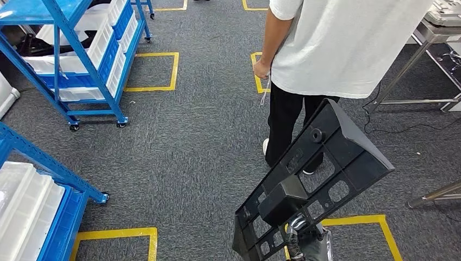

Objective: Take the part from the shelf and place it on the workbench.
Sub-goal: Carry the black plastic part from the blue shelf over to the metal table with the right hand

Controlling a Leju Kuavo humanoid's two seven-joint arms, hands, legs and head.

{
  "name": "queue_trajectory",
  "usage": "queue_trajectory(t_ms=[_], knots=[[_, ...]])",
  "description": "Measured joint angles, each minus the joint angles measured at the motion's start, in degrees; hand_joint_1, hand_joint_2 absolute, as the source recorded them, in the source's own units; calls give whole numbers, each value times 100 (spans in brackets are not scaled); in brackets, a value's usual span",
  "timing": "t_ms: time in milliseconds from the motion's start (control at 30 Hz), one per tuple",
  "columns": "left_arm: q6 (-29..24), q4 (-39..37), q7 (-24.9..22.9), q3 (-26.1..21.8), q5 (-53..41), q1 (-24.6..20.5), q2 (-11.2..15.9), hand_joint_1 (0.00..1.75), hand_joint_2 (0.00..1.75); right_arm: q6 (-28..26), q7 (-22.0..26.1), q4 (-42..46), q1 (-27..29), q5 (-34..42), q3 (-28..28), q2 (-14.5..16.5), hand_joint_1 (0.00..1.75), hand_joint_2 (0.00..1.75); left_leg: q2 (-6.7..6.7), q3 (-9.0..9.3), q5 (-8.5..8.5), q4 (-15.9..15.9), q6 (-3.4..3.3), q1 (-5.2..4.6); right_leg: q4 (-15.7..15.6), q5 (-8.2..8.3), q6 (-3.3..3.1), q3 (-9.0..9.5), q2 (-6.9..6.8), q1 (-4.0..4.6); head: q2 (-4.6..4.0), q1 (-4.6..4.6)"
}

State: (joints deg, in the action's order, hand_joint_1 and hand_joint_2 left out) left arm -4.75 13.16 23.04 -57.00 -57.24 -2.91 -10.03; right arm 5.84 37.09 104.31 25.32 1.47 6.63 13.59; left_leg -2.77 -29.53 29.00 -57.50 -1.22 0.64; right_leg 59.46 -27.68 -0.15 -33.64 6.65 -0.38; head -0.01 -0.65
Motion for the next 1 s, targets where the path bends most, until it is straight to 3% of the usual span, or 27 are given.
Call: queue_trajectory(t_ms=[33, 100, 167, 200, 233, 267, 333, 400, 467, 533, 600, 667, 700, 733, 767, 833, 867, 933, 1000], knots=[[-2, 0, 1, -1, -2, 0, 0, 0, 0, 1, 0, 2, 4, -2, -3, 1, 175, 175, 75, 6, -26, 35, -42, 7, 112, -83, 21, -58, -150, 11, -1, -3], [-4, 0, 2, -3, -3, 11, 1, 0, 0, 2, 0, 8, -4, -4, -7, 1, 175, 175, 234, 3, -50, 71, -104, -2, 650, -412, 55, -314, -503, 14, -1, -8], [-23, 0, 11, -10, -19, 28, 5, 0, 0, 2, 0, 9, -8, -5, -13, 1, 175, 175, 405, -6, -41, 68, -125, -21, 1327, -704, 94, -634, -601, -20, -1, -9], [-46, 0, 31, -14, -36, 32, 8, 0, 0, 2, 0, 9, -2, -8, -17, 1, 175, 175, 490, -6, -33, 67, -124, -26, 1472, -715, 111, -696, -616, -36, -1, -9], [-79, 0, 65, -18, -60, 31, 8, 0, 0, 2, 0, 9, 4, -12, -23, 1, 175, 175, 569, 0, -23, 64, -118, -27, 1406, -622, 123, -651, -636, -48, -1, -9], [-113, 0, 107, -19, -82, 29, 7, 0, 0, 2, 0, 10, 10, -16, -27, 1, 175, 175, 639, 12, -10, 61, -104, -25, 1120, -447, 127, -490, -681, -55, -1, -9], [-155, 0, 191, -21, -119, 25, 5, 0, 0, 2, 0, 19, 13, -23, -29, 2, 175, 175, 758, 50, 29, 46, -55, -40, 340, -150, 96, -71, -948, -30, -1, -9], [-161, 0, 242, -24, -139, 17, 7, 0, 0, 2, 1, 35, 18, -25, -30, 10, 175, 175, 856, 81, 63, 33, 2, -64, -48, -75, 36, 121, -1124, 22, -1, -7], [-149, 0, 278, -26, -146, -2, 9, 0, 0, 2, 2, 45, 29, -30, -33, 23, 175, 175, 952, 110, 85, 38, 54, -67, -68, -73, -20, 111, -1020, 45, -2, -5], [-131, 0, 302, -28, -145, -22, 10, 0, 0, 1, 3, 57, 44, -38, -37, 42, 175, 175, 791, 91, 205, -78, 115, -38, -105, -44, -90, 117, -894, 23, -1, -5], [-106, -1, 307, -35, -143, -20, 11, 0, 0, 1, 3, 71, 47, -44, -39, 66, 175, 175, 465, -134, 537, -608, 154, -8, -130, -18, -156, 122, -770, 2, -1, -5], [-77, -4, 307, -40, -138, -3, 8, 0, 0, 0, 2, 74, 44, -50, -40, 81, 175, 175, 339, -506, 866, -1388, 165, -2, -121, -12, -183, 112, -616, 9, 0, -5], [-63, -5, 307, -42, -135, 4, 7, 0, 0, -2, 1, 74, 47, -54, -40, 84, 175, 175, 329, -627, 894, -1615, 168, 0, -111, -12, -186, 110, -530, 13, 0, -5], [-48, -6, 306, -43, -134, 10, 6, 0, 0, -4, 1, 74, 49, -61, -42, 85, 175, 175, 324, -659, 806, -1635, 167, 2, -98, -13, -185, 110, -438, 15, 0, -5], [-33, -6, 306, -44, -133, 13, 7, 0, 0, -5, 0, 74, 51, -67, -43, 85, 175, 175, 304, -585, 614, -1425, 162, 6, -83, -17, -179, 112, -349, 13, 0, -5], [-14, -6, 307, -46, -132, 17, 9, 0, 0, -7, 0, 74, 50, -78, -46, 86, 175, 175, 120, -289, 191, -686, 143, 27, -48, -32, -154, 110, -197, 4, 0, -5], [-10, -7, 308, -48, -132, 20, 10, 0, 0, -7, 0, 74, 50, -80, -46, 86, 175, 175, 12, -178, 73, -413, 136, 37, -36, -38, -142, 107, -152, -2, -1, -5], [-8, -7, 308, -48, -131, 26, 11, 0, 0, -7, 0, 74, 49, -81, -46, 86, 175, 175, -118, -112, 39, -241, 128, 49, -27, -43, -131, 100, -125, -7, -2, -5], [-8, -7, 307, -48, -131, 27, 11, 0, 0, -7, 0, 74, 49, -82, -47, 86, 175, 175, -126, -110, 44, -241, 128, 49, -27, -43, -131, 99, -123, -6, -1, -5]])
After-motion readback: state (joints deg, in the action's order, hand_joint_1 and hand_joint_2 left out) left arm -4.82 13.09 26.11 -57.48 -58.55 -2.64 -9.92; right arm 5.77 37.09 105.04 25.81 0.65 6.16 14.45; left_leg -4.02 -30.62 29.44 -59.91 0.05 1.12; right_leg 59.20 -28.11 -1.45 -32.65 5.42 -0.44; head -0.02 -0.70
